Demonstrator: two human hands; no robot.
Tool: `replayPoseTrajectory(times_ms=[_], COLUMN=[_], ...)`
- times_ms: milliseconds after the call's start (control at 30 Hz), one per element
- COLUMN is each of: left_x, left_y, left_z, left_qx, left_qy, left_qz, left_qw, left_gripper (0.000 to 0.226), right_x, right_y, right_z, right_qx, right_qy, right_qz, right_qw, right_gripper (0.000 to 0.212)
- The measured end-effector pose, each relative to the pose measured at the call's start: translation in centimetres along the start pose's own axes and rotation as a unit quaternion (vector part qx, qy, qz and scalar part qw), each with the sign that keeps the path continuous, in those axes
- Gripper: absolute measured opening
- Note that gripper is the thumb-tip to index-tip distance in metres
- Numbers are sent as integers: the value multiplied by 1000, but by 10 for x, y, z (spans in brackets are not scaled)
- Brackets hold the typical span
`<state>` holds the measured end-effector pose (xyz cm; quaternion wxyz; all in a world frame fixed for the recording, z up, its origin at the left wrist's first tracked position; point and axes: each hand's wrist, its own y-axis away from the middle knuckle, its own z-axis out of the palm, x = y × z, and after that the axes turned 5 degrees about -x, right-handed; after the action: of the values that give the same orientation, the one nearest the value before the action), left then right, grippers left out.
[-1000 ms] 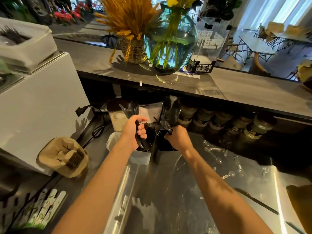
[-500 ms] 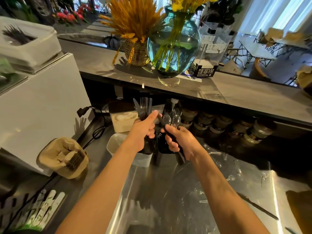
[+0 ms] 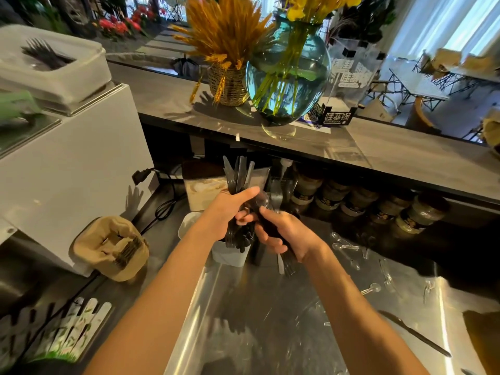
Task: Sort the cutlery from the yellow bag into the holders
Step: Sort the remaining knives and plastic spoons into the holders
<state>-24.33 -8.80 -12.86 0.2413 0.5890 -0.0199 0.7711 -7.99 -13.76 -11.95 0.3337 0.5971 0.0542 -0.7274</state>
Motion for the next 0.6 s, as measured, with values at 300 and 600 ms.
replayPoseTrajectory(times_ms=[300,600], left_x=[7,15], left_y=[2,-2], left_z=[-21,-27], left_qx=[94,178], left_qy=[-11,-28], left_qz=[35,59], left_qw=[995,982], left_gripper=[17,25], right_x=[4,-1], right_y=[-10,-11], right_z=[-11,-10], right_qx=[31,61], right_qy=[5,58], right_qz=[-5,-6], right_qw=[999,996], right_gripper=[30,28])
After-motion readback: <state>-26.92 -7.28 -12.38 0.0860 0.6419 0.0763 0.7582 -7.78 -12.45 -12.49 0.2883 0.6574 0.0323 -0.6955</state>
